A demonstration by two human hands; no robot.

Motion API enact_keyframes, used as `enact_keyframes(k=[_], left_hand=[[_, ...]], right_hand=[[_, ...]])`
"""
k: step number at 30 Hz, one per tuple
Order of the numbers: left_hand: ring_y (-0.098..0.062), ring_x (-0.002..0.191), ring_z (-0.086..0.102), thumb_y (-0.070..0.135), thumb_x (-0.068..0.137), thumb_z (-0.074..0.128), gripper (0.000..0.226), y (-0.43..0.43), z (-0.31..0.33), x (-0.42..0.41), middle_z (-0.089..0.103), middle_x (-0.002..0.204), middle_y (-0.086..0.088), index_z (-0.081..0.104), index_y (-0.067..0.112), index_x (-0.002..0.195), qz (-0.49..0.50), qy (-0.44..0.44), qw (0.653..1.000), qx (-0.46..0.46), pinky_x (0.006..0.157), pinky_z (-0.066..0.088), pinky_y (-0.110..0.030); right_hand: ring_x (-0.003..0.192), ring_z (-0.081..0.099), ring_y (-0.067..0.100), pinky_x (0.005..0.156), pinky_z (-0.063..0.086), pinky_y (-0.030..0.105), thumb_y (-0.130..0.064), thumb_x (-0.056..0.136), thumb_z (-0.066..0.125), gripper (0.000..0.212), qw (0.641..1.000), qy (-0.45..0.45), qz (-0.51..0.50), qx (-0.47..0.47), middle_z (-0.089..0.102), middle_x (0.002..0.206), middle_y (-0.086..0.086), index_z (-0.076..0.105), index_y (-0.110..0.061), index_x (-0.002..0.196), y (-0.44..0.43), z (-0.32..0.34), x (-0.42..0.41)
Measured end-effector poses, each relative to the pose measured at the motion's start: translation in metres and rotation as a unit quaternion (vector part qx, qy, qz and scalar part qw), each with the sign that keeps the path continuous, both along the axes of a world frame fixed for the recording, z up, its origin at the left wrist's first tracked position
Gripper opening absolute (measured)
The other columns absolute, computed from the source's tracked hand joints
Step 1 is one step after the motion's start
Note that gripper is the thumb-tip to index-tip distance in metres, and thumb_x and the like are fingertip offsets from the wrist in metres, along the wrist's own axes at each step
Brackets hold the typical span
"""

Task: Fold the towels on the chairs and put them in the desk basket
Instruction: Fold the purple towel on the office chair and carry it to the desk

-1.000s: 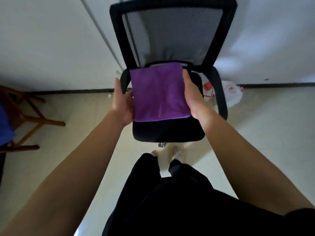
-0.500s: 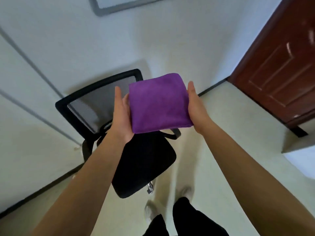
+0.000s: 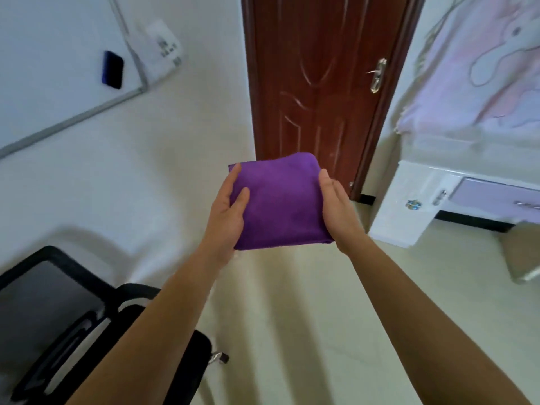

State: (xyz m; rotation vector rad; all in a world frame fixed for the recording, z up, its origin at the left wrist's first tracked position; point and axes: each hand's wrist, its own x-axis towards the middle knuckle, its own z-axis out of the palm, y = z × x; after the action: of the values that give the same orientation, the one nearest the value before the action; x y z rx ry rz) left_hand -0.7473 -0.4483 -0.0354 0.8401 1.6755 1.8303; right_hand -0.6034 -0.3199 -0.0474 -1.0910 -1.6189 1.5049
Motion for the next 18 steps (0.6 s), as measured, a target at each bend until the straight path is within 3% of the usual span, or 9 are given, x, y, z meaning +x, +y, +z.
enact_keyframes(k=[5, 8, 10, 15, 18], left_hand=[[0.014, 0.104, 0.059, 0.016, 0.105, 0.044, 0.039, 0.132, -0.002, 0.12, 0.054, 0.121, 0.03, 0.051, 0.038, 0.137, -0.089, 0.023, 0.996, 0.001, 0.096, 0.049, -0.017], [0.0, 0.116, 0.06, 0.017, 0.104, 0.046, 0.039, 0.193, -0.011, 0.171, 0.058, 0.133, 0.018, 0.054, 0.043, 0.133, -0.126, -0.006, 0.992, -0.009, 0.102, 0.048, -0.027], [-0.007, 0.121, 0.058, 0.019, 0.103, 0.048, 0.038, 0.234, -0.019, 0.206, 0.054, 0.141, 0.009, 0.056, 0.047, 0.127, -0.156, -0.033, 0.987, -0.02, 0.106, 0.046, -0.033], [-0.007, 0.118, 0.06, 0.018, 0.102, 0.049, 0.039, 0.322, -0.027, 0.27, 0.056, 0.136, 0.014, 0.054, 0.045, 0.13, -0.219, -0.055, 0.974, -0.027, 0.101, 0.048, -0.029], [-0.012, 0.122, 0.059, 0.02, 0.102, 0.051, 0.038, 0.393, -0.04, 0.305, 0.052, 0.142, 0.011, 0.059, 0.051, 0.121, -0.259, -0.065, 0.963, -0.04, 0.106, 0.047, -0.035]], right_hand=[[0.091, 0.059, -0.003, 0.071, 0.042, 0.017, -0.059, 0.097, 0.049, 0.04, 0.998, 0.001, -0.063, 0.014, 0.062, 0.106, -0.016, 0.057, -0.026, 0.119, 0.106, 0.001, 0.14], [0.103, 0.066, 0.012, 0.09, 0.053, 0.034, -0.06, 0.092, 0.057, 0.043, 0.995, -0.013, -0.099, 0.024, 0.067, 0.114, -0.006, 0.056, -0.029, 0.123, 0.159, -0.008, 0.199], [0.104, 0.067, 0.016, 0.097, 0.053, 0.042, -0.058, 0.093, 0.058, 0.045, 0.992, -0.02, -0.125, 0.015, 0.067, 0.116, -0.002, 0.054, -0.029, 0.127, 0.192, -0.014, 0.242], [0.096, 0.062, 0.002, 0.08, 0.049, 0.021, -0.046, 0.099, 0.055, 0.044, 0.983, -0.045, -0.174, 0.025, 0.064, 0.112, -0.007, 0.05, -0.022, 0.134, 0.261, -0.025, 0.317], [0.103, 0.063, 0.01, 0.08, 0.05, 0.022, -0.045, 0.099, 0.056, 0.045, 0.976, -0.054, -0.209, 0.025, 0.063, 0.117, -0.004, 0.05, -0.018, 0.135, 0.319, -0.044, 0.355]])
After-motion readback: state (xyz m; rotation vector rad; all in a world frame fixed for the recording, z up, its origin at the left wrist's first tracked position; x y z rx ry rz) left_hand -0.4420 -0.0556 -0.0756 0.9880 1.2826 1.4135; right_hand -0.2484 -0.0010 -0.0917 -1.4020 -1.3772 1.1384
